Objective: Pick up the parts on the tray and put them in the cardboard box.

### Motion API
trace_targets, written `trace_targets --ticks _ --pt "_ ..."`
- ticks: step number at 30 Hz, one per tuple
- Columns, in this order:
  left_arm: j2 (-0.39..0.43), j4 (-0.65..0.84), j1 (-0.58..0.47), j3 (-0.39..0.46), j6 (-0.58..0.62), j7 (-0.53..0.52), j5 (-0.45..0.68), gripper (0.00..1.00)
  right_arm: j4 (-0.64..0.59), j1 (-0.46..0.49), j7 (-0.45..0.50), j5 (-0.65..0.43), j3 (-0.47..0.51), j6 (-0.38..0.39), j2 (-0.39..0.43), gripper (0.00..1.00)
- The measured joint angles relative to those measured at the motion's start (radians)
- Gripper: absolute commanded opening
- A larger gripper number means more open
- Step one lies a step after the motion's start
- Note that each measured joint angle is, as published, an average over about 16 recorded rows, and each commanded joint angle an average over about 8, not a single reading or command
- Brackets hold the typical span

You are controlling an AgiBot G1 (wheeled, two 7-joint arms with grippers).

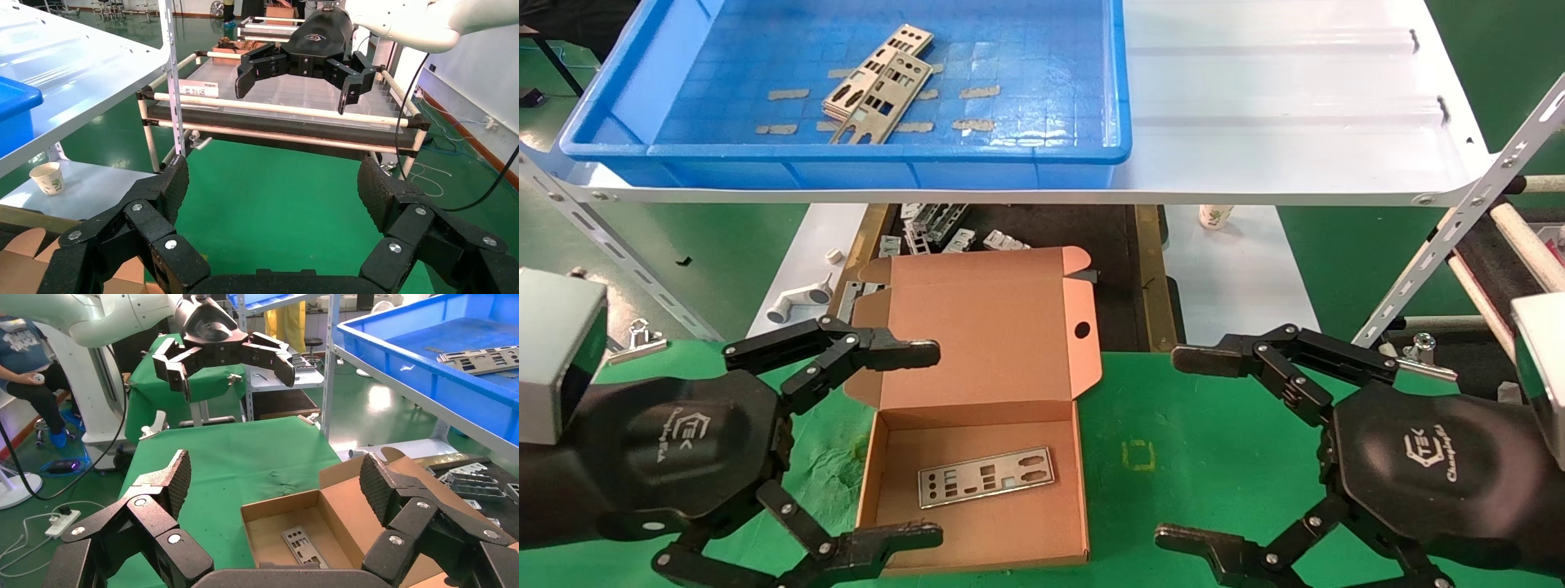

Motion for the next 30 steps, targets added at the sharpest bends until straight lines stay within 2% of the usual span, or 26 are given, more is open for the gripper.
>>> trace_targets --ticks 30 --pt "0.0 0.0 0.0 0.0 0.0 0.0 0.0 1.0 0.0 0.0 0.0 -0.001 0.0 0.0 0.0 1.0"
